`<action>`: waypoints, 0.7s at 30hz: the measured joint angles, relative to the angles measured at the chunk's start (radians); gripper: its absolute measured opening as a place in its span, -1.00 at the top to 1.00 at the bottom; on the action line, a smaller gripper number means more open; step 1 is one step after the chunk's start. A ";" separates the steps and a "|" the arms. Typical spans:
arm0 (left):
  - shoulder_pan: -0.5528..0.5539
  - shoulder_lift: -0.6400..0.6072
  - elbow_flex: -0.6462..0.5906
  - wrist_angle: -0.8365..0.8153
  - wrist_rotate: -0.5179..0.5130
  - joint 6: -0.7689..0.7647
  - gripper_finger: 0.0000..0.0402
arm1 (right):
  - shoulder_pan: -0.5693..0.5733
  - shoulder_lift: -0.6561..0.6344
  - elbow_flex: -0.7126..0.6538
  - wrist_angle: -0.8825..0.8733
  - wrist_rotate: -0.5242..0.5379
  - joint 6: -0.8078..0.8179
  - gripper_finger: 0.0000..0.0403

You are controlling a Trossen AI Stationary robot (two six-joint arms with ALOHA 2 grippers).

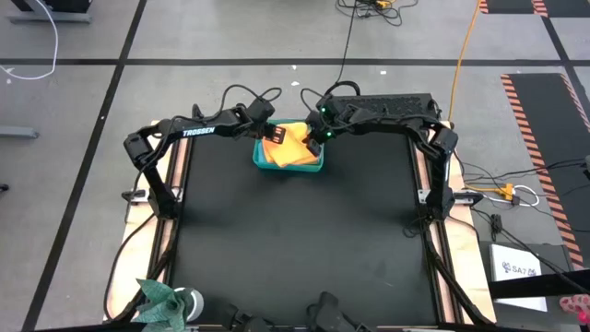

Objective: Fold microfiber towels
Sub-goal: Stack the folded orange microfiber towel on top of the gray towel into the bin

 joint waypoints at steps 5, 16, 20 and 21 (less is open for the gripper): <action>-0.001 -0.002 0.000 0.002 -0.007 0.035 0.37 | -0.004 -0.048 0.000 -0.042 0.094 -0.083 0.85; -0.027 -0.123 0.000 -0.031 -0.051 0.218 0.37 | -0.011 -0.079 0.001 -0.092 0.064 -0.085 0.35; -0.074 -0.145 0.000 -0.101 -0.004 0.316 0.37 | -0.007 -0.088 0.001 -0.103 0.063 -0.098 0.21; -0.094 -0.148 0.000 -0.116 0.013 0.360 0.37 | -0.007 -0.096 0.001 -0.106 0.063 -0.100 0.19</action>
